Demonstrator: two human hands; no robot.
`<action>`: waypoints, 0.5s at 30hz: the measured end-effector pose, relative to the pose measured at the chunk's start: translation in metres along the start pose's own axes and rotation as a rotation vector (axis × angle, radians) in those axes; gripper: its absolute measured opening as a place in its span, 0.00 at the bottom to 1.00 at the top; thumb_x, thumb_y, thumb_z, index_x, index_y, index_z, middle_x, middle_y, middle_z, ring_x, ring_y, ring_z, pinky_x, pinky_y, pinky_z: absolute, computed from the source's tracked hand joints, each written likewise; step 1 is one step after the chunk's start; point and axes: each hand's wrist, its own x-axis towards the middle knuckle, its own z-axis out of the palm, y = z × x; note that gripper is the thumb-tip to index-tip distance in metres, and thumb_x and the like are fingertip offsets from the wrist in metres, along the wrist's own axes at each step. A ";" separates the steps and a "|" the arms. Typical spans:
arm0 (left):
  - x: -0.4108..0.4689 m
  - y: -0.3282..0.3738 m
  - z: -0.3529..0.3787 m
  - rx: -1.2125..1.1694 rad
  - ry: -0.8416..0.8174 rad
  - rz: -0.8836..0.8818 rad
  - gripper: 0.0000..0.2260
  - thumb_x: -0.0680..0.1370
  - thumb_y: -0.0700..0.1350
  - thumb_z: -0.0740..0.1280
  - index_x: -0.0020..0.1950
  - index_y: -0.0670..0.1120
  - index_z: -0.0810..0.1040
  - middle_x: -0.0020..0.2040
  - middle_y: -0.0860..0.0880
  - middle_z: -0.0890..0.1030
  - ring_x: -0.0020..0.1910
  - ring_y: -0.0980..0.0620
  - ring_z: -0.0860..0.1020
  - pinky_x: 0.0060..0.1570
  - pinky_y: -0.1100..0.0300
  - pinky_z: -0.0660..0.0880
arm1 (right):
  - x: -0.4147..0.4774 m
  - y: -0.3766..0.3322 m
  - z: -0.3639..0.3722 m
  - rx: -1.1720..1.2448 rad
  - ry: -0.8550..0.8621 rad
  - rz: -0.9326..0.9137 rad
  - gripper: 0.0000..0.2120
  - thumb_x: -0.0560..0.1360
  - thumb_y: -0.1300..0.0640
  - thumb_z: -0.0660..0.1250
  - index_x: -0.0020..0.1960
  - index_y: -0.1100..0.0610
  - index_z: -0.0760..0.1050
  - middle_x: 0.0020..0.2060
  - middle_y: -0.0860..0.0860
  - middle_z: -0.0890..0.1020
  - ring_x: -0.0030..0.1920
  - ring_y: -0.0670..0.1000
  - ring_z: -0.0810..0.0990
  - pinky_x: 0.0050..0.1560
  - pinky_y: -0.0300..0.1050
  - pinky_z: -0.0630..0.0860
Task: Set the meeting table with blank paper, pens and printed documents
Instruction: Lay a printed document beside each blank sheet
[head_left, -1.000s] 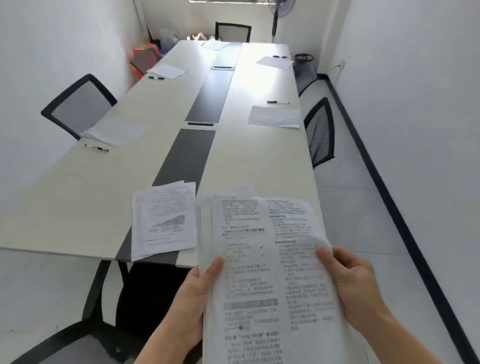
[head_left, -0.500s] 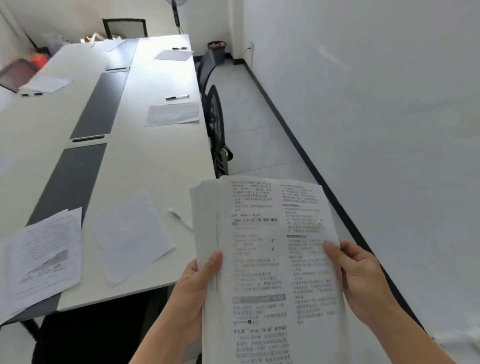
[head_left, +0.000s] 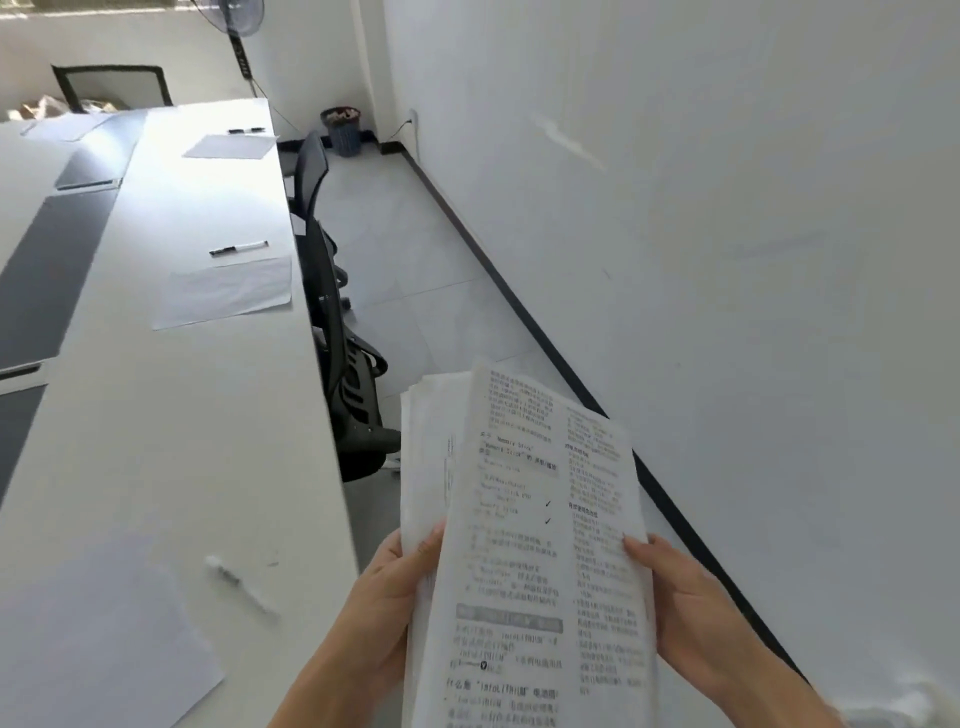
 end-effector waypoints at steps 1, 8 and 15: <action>0.014 0.012 0.000 0.004 -0.016 0.010 0.33 0.57 0.53 0.82 0.56 0.37 0.81 0.50 0.35 0.84 0.45 0.38 0.84 0.41 0.47 0.81 | 0.012 -0.013 0.005 -0.001 0.003 -0.025 0.22 0.76 0.59 0.64 0.68 0.65 0.71 0.61 0.63 0.81 0.60 0.66 0.80 0.54 0.62 0.80; 0.084 0.097 0.000 0.047 0.041 0.105 0.06 0.65 0.43 0.79 0.40 0.45 0.86 0.44 0.39 0.86 0.39 0.42 0.85 0.34 0.50 0.82 | 0.073 -0.099 0.066 -0.094 0.031 -0.222 0.18 0.71 0.64 0.67 0.60 0.65 0.77 0.53 0.64 0.84 0.49 0.65 0.85 0.42 0.59 0.84; 0.140 0.137 -0.018 -0.076 0.270 0.070 0.14 0.73 0.51 0.66 0.43 0.44 0.86 0.49 0.36 0.85 0.43 0.39 0.85 0.45 0.45 0.82 | 0.153 -0.134 0.096 -0.082 0.103 -0.213 0.15 0.74 0.65 0.65 0.59 0.66 0.77 0.51 0.63 0.85 0.44 0.62 0.86 0.40 0.60 0.83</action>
